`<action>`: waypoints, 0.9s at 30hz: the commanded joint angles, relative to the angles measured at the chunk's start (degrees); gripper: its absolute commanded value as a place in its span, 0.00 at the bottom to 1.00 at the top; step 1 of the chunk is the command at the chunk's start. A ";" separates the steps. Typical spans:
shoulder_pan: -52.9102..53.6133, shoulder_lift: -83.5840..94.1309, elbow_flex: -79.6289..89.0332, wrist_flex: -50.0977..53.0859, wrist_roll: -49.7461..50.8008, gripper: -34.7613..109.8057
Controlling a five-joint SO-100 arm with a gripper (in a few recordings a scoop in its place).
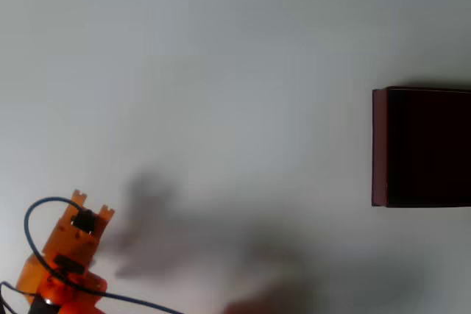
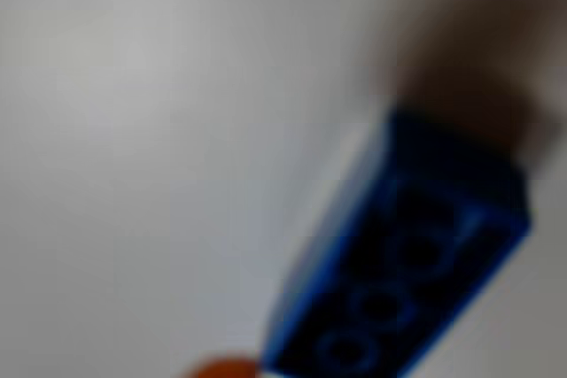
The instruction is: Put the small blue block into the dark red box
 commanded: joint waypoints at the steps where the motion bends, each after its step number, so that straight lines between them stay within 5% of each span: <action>1: -0.53 1.67 1.67 0.18 31.99 0.42; 27: -3.60 -4.04 2.11 -7.65 37.00 0.42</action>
